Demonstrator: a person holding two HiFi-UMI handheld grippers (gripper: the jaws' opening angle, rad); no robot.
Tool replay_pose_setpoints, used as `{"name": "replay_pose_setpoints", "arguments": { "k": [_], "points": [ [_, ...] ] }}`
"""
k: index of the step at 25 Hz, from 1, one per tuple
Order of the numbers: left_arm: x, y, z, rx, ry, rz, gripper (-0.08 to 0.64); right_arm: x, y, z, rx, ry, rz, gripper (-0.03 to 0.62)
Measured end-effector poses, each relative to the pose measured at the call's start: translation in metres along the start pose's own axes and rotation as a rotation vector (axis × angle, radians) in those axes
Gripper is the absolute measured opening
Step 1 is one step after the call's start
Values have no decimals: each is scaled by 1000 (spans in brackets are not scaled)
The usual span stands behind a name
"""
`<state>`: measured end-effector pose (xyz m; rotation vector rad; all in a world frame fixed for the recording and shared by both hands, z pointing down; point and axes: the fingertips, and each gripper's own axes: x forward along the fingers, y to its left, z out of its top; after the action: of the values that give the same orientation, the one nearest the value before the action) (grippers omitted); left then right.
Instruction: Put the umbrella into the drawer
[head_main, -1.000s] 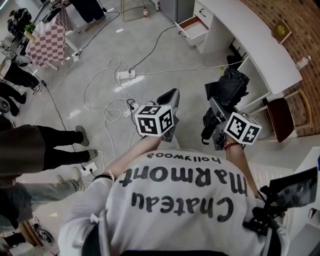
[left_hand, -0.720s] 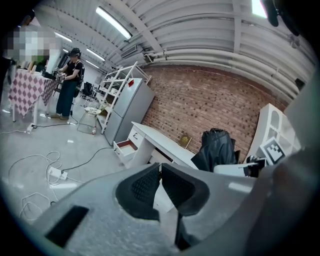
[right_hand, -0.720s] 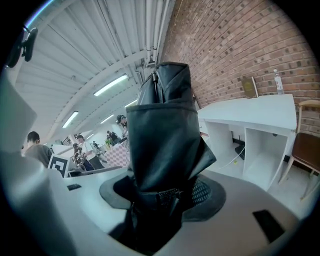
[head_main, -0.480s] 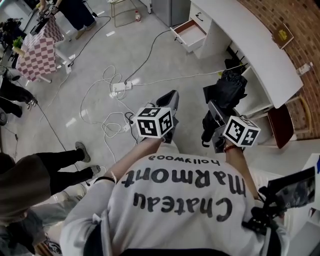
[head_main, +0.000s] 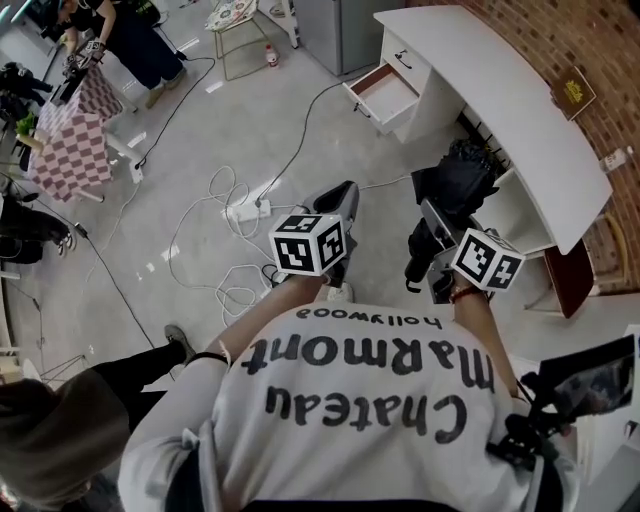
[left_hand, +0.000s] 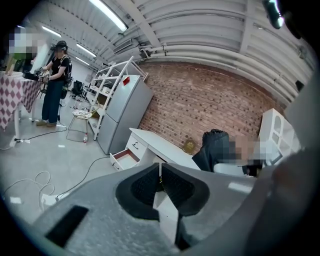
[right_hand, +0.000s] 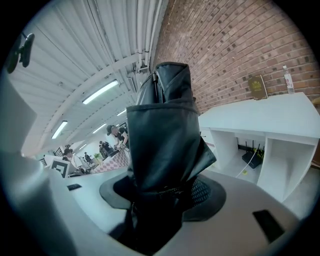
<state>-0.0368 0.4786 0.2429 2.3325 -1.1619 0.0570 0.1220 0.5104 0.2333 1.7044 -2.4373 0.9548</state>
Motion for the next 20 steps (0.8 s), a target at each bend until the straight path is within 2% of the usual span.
{"name": "replay_pose_setpoints", "arguments": {
  "k": [4,11,15,20],
  "points": [
    [22,25,29,6,-16,-8,28,35,3,26,-10,-26,3,241],
    [51,60,50,16,-7,-9,28,78,0,40,10,-34,5,240],
    [67,71,52,5,-3,-13,28,96,-7,37,8,-21,10,241],
    [85,77,43,-28,17,-24,28,108,-16,36,53,-10,11,241]
  ]
}}
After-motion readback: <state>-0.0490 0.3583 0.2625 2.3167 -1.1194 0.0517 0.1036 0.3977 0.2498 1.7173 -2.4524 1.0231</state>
